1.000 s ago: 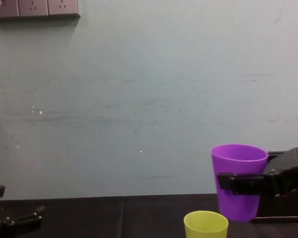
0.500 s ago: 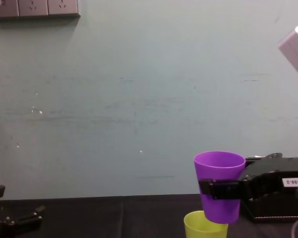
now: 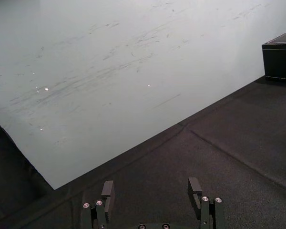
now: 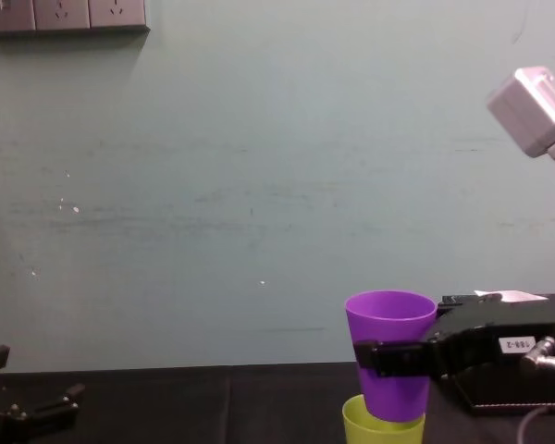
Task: Stack the three plastic cups sequentially using one hand.
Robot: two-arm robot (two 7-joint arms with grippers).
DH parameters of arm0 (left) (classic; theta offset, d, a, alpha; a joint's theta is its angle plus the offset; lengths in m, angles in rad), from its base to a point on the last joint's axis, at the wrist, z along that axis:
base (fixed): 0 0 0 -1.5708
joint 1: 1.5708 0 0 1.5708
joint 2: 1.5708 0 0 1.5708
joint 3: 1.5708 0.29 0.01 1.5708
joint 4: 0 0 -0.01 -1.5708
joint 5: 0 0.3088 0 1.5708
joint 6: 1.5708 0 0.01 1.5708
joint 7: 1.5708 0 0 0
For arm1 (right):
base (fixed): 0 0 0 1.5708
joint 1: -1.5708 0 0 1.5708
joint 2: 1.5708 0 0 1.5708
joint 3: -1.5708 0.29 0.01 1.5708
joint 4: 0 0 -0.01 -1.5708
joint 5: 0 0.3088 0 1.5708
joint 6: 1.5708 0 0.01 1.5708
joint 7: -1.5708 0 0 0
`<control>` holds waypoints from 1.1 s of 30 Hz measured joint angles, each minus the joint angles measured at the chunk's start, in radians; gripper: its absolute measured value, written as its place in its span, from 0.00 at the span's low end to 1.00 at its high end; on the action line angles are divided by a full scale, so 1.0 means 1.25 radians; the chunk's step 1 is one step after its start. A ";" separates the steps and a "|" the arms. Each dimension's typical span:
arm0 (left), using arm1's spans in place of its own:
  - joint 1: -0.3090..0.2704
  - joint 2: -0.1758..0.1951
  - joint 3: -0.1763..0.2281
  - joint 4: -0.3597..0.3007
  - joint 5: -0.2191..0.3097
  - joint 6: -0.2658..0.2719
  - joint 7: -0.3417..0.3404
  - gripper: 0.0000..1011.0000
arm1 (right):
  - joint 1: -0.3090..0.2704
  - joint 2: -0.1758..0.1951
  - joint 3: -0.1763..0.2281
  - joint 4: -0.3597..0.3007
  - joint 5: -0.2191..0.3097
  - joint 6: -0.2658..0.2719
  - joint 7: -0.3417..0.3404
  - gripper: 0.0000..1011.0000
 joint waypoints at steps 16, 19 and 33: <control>0.000 0.000 0.000 0.000 0.000 0.000 0.000 1.00 | 0.026 -0.023 -0.008 0.052 -0.007 0.004 0.010 0.73; 0.000 0.000 0.000 0.000 0.000 0.000 0.000 1.00 | 0.028 -0.025 -0.009 0.057 -0.007 0.004 0.011 0.73; 0.000 0.000 0.000 0.000 0.000 0.000 0.000 1.00 | 0.032 -0.037 -0.016 0.092 -0.015 -0.032 0.021 0.73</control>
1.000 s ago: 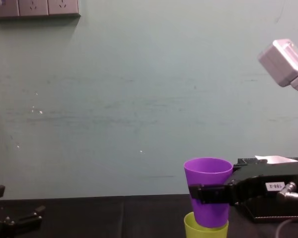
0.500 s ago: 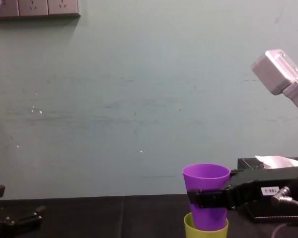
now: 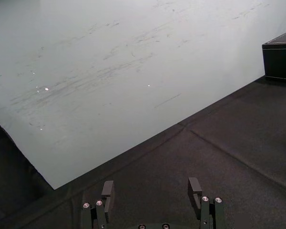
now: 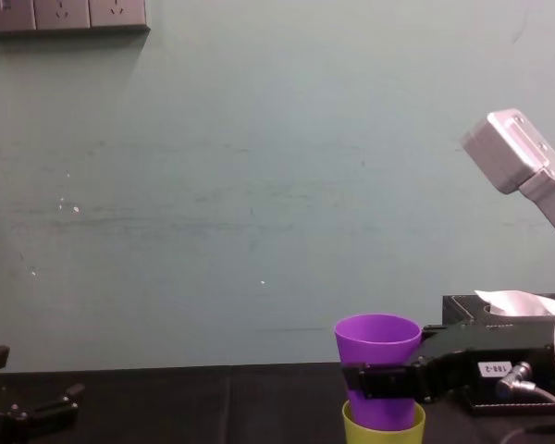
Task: Stack the three plastic cups sequentially using one hand.
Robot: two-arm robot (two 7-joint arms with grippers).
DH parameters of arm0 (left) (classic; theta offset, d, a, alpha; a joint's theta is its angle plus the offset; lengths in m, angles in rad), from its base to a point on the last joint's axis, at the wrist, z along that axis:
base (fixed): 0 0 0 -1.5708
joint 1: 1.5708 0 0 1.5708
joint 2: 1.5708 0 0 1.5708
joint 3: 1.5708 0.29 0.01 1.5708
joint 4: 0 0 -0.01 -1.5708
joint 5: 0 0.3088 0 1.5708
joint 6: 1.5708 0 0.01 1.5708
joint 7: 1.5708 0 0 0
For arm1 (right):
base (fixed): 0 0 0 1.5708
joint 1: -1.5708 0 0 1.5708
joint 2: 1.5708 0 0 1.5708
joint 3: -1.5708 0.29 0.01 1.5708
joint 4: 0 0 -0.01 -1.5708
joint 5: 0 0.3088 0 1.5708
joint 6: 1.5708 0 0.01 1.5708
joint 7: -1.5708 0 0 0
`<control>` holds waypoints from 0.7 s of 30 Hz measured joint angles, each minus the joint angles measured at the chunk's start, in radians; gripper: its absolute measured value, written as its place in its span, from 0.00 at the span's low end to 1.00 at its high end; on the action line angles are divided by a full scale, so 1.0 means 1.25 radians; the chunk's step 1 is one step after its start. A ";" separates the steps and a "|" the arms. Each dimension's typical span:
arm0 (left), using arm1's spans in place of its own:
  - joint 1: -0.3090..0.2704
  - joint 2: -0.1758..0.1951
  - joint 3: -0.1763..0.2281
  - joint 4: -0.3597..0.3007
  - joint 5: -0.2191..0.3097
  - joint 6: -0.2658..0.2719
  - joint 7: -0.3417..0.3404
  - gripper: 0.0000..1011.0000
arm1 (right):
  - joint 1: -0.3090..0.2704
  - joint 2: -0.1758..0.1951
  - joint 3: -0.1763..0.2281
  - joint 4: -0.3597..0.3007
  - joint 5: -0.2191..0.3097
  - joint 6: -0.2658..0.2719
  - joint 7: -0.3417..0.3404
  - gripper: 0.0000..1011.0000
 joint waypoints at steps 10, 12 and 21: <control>0.000 0.000 0.000 0.000 0.000 0.000 0.000 1.00 | -0.001 0.000 0.001 0.000 0.000 -0.001 0.001 0.73; 0.000 0.000 0.000 0.000 0.000 0.000 0.000 1.00 | -0.001 0.000 0.001 -0.001 0.000 0.000 0.001 0.78; 0.000 0.000 0.000 0.000 0.000 0.000 0.000 1.00 | -0.001 0.001 0.001 -0.003 0.001 0.003 -0.001 0.99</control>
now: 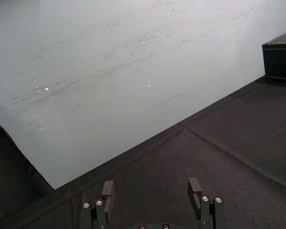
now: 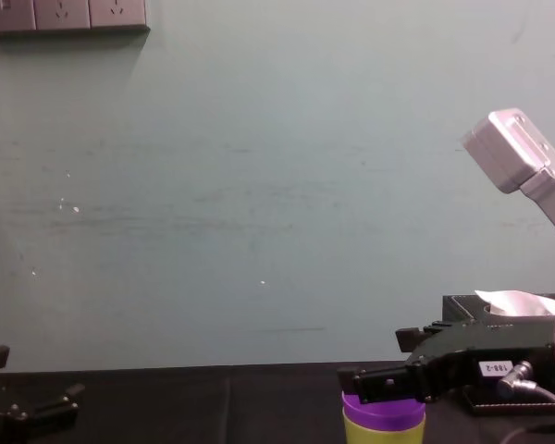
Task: Stack the three plastic cups sequentially using one hand.
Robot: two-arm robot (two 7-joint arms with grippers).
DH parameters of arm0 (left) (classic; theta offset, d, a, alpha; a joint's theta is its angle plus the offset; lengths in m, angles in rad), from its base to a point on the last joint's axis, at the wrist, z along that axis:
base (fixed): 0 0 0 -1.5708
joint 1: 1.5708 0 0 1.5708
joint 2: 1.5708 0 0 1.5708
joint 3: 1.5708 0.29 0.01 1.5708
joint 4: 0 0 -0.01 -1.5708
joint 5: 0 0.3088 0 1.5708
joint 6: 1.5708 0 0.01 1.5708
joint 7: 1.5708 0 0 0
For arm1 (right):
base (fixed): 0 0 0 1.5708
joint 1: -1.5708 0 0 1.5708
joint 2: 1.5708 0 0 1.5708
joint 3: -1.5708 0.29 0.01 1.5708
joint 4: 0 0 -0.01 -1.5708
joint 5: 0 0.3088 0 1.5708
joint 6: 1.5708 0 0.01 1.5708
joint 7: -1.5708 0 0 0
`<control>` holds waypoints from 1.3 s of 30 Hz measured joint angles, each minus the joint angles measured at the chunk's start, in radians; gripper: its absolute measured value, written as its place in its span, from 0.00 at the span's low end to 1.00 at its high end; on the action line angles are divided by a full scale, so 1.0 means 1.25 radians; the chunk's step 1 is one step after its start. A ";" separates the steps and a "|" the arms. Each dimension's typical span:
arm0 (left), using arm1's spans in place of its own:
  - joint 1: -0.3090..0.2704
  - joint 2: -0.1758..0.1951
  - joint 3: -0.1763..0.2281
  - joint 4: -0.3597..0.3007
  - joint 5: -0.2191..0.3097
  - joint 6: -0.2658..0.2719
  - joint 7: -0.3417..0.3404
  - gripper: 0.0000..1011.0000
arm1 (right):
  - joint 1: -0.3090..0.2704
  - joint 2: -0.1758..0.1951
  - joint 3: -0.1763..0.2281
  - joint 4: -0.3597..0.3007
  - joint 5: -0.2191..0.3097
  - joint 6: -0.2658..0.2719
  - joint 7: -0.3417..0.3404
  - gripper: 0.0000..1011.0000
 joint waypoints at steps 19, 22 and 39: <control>0.000 0.000 0.000 0.000 0.000 0.000 0.000 1.00 | -0.038 0.026 0.022 -0.046 0.018 -0.019 0.005 0.99; 0.000 0.000 0.000 0.000 0.000 0.000 0.000 1.00 | -0.071 0.056 0.043 -0.086 0.044 -0.036 0.024 0.99; 0.000 0.000 0.000 0.000 0.000 0.000 0.000 1.00 | -0.230 0.205 0.102 -0.170 0.167 -0.132 0.123 0.99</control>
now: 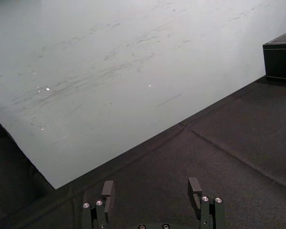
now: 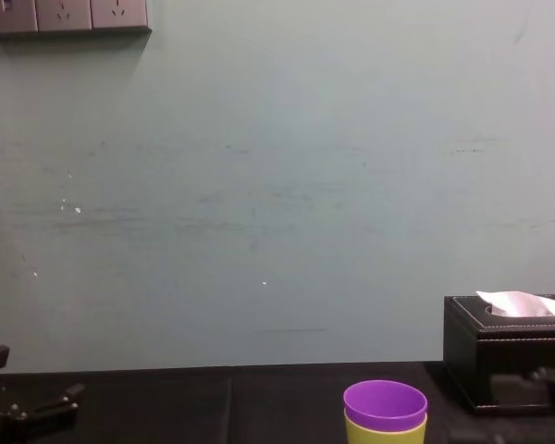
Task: Stack the three plastic cups sequentially using one hand.
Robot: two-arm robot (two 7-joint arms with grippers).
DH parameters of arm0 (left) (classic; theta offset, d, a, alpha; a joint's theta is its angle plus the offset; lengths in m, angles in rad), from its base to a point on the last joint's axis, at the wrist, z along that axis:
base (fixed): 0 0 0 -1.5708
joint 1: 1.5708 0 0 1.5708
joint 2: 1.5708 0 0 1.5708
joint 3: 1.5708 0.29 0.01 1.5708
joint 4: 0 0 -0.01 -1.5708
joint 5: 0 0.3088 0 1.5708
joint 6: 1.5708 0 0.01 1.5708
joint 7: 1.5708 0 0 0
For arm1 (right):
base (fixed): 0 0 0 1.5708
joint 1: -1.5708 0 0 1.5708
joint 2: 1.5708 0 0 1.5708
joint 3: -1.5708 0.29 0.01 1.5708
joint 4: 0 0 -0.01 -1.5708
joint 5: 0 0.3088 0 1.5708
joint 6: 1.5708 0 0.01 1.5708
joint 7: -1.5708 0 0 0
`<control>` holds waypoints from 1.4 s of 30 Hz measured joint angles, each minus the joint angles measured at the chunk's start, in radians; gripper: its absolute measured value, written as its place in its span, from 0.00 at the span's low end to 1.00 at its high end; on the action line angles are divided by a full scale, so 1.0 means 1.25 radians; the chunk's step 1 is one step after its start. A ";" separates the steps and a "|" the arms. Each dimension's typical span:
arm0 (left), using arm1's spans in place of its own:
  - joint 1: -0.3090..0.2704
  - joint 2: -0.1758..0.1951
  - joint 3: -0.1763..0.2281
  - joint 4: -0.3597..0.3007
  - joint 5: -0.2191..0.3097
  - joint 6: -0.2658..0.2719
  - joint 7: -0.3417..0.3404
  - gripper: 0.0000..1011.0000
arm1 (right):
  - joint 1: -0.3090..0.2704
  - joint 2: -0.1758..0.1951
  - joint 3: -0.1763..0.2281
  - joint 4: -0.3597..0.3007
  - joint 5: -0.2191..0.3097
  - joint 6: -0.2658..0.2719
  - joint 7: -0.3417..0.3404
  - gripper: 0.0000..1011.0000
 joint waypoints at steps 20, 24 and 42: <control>0.000 0.000 0.000 0.000 0.000 0.000 0.000 1.00 | -0.048 0.043 -0.060 0.020 -0.030 -0.049 0.003 0.99; 0.000 0.000 0.000 0.000 0.000 0.000 0.000 1.00 | -0.047 0.042 -0.072 0.019 -0.041 -0.051 0.003 0.99; 0.000 0.000 0.000 0.000 0.000 0.000 0.000 1.00 | -0.020 0.018 -0.111 0.030 -0.062 -0.037 0.011 0.99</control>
